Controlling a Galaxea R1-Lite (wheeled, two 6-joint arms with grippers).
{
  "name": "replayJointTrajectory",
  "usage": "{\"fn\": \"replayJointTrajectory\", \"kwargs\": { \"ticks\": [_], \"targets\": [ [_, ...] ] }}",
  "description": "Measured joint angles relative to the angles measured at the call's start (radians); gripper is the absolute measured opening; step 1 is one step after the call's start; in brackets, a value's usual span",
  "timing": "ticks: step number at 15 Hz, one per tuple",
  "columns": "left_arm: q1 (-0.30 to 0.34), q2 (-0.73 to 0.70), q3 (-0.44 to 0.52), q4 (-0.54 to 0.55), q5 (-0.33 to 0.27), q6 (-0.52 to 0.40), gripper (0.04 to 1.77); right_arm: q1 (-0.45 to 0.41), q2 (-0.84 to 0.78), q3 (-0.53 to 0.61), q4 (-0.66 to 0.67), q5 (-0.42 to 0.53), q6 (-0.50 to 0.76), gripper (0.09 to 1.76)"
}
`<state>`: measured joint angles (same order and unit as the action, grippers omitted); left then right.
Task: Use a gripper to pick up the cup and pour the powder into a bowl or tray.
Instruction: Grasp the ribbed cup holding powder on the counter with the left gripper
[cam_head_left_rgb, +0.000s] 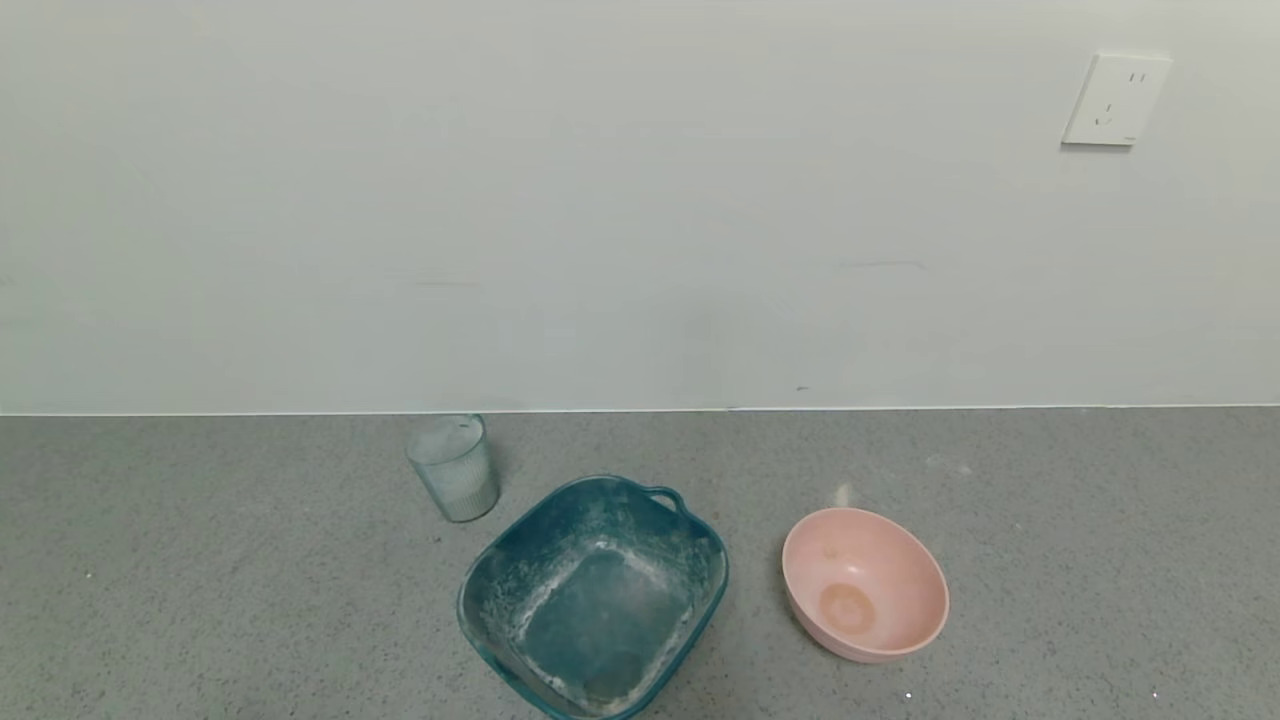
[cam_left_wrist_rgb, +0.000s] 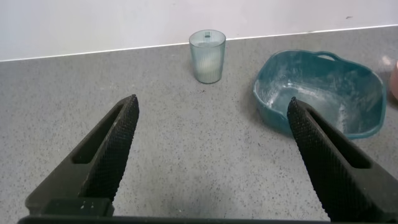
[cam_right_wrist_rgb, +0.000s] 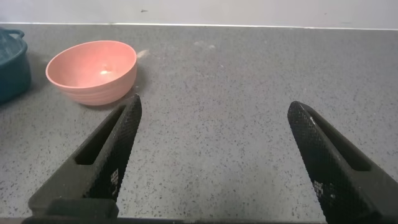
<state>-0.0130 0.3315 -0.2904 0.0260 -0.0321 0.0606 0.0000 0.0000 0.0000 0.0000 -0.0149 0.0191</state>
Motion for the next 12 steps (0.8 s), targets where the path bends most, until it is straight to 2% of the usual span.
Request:
{"fn": "replayJointTrajectory", "kwargs": {
  "ticks": [6,12],
  "targets": [
    [0.005,0.419,-0.206,-0.004,-0.001,-0.001,1.72,0.0,0.0,0.0,0.0,0.0,0.001,1.71],
    [0.032,0.805,-0.263,-0.047,-0.01,0.008,1.72,0.0,0.0,0.0,0.0,0.0,0.001,1.71]
  ]
}}
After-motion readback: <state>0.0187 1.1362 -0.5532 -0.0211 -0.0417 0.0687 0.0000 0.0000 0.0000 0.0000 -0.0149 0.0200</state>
